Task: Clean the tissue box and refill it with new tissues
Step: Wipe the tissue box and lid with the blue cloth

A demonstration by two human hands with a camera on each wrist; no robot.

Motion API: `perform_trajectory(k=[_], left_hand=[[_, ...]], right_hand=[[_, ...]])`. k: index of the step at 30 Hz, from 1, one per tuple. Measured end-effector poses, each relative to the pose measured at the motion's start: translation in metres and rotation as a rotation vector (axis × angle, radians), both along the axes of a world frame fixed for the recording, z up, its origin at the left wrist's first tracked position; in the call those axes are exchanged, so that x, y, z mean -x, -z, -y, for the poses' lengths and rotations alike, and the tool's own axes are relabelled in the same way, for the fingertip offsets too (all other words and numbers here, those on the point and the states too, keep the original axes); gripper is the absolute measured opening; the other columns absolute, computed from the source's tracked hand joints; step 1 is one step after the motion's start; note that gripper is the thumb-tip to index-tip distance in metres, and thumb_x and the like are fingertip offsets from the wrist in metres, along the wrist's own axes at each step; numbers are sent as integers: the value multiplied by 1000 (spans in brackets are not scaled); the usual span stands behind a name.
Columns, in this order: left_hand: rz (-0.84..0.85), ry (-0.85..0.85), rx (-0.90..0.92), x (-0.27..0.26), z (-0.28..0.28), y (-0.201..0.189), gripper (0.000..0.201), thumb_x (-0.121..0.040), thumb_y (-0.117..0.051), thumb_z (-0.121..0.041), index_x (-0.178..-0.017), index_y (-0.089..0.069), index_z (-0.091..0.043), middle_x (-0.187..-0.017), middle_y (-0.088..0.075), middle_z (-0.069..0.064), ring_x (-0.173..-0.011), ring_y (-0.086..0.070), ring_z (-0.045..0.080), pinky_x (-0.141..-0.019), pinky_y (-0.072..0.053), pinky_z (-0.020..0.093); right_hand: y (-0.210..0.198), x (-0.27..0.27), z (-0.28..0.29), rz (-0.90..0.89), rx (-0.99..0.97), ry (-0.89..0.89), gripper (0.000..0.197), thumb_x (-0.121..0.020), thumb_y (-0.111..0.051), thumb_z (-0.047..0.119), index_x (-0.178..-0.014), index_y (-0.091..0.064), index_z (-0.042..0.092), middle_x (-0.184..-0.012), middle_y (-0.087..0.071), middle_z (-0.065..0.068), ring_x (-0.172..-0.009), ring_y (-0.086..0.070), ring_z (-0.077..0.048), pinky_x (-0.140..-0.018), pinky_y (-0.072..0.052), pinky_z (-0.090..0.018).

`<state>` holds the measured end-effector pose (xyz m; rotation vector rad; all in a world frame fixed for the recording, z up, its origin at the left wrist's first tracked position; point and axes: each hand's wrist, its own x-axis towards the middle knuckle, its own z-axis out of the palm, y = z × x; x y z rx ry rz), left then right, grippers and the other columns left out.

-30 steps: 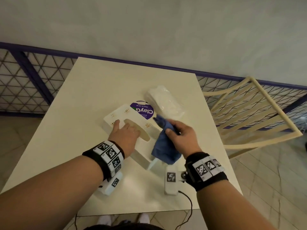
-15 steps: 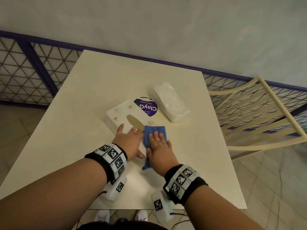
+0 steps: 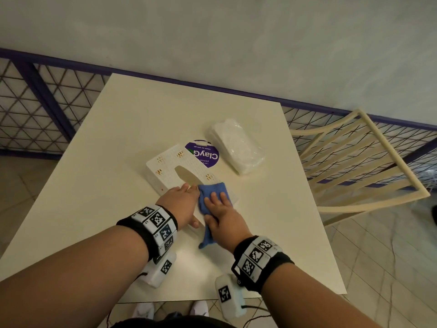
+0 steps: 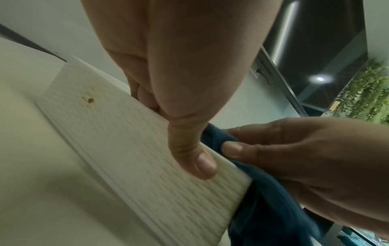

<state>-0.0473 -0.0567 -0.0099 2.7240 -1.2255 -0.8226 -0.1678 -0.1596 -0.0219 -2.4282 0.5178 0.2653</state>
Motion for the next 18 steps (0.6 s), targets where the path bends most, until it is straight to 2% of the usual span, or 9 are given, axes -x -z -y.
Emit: perform_trajectory(k=[2,4,6,8,10,12,15,16,18], left_hand=[[1,7,15,-1,-2,-1,80,-75,-73,-42,-139,-33,-18,-146,-36,10,-131,-39,29,-106,-33,36],[15,17,46,-1,-4,-7,62,-82,-65,-36,-136,-38,-21,-144,-39,10,-124,-46,30,-100,-40,38],[13,47,27,-3,-7,-12,61,-81,-66,-28,-136,-39,-25,-143,-40,11,-120,-50,29,-96,-43,36],[1,106,-21,-9,-10,-17,65,-81,-68,-23,-138,-37,-30,-142,-44,11,-115,-55,28,-94,-44,34],[1,189,-50,-17,-15,-22,61,-84,-63,-19,-136,-37,-38,-143,-45,9,-120,-54,25,-99,-43,37],[27,278,-93,-28,-21,-26,63,-89,-54,-10,-138,-33,-43,-156,-27,3,-137,-37,24,-110,-33,39],[105,337,-178,-35,-27,-33,70,-93,-33,7,-151,-16,-29,-161,1,-1,-147,-3,25,-119,-11,37],[114,308,-170,-34,-27,-32,67,-94,-32,5,-152,-12,-23,-160,4,2,-147,0,26,-119,-10,38],[92,153,-149,-24,-29,-28,58,-99,-35,-14,-152,-10,-15,-160,7,9,-147,-4,29,-118,-17,41]], right_hand=[[-2,10,-1,43,-51,-82,47,-97,-49,17,-143,-42,23,-156,-28,8,-146,-10,-6,-119,-10,-24],[-7,21,8,62,-109,-148,42,-92,-55,7,-132,-56,19,-146,-45,7,-137,-22,1,-117,-13,-16],[-14,31,24,51,-136,-156,39,-88,-57,-2,-122,-65,15,-136,-56,4,-130,-35,0,-112,-19,-9],[-28,37,39,37,-109,-52,36,-89,-56,1,-117,-68,20,-126,-63,6,-120,-50,-4,-100,-27,-2],[-43,39,52,72,-88,86,35,-91,-54,7,-117,-68,26,-116,-66,9,-104,-57,-5,-91,-36,-10],[-56,39,61,186,-128,226,33,-91,-55,7,-118,-67,24,-114,-69,3,-100,-59,-9,-90,-42,-18],[-68,32,62,365,-270,383,33,-92,-55,7,-118,-66,24,-111,-69,0,-102,-62,-13,-95,-49,-29],[-69,26,60,404,-305,396,34,-93,-54,8,-119,-65,26,-111,-69,2,-103,-62,-13,-96,-50,-29],[-70,13,49,464,-359,351,35,-94,-54,11,-123,-63,29,-116,-68,6,-107,-61,-8,-97,-48,-25]])
